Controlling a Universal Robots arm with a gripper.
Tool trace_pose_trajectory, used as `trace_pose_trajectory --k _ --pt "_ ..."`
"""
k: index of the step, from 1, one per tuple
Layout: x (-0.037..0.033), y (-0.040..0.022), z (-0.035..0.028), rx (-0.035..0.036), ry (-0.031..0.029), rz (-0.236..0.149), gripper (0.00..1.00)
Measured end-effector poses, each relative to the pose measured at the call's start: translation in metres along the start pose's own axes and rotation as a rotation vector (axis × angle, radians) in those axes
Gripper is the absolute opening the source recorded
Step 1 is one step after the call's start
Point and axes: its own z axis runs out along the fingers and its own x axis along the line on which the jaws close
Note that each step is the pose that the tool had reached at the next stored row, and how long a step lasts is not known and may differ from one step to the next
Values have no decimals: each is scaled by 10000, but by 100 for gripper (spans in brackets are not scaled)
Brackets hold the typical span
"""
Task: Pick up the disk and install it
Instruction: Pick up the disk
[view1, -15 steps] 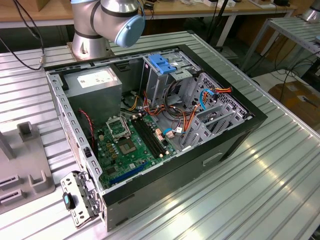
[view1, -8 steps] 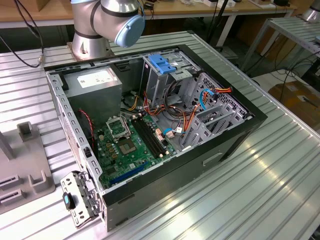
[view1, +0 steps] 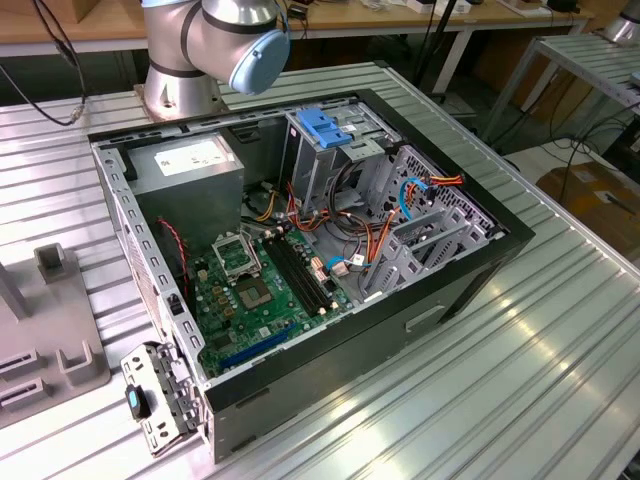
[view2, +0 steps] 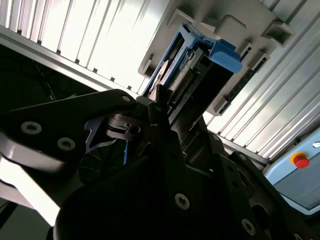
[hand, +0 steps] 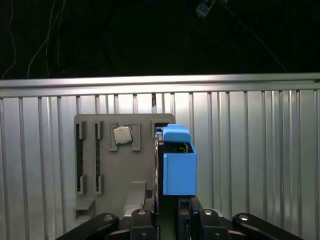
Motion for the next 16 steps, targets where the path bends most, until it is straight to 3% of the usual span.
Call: trace_pose_trajectory --k 6,16 --pt "0 0 -14 -2 1 0 35" --pt "-6 0 -192 0 1 0 35"
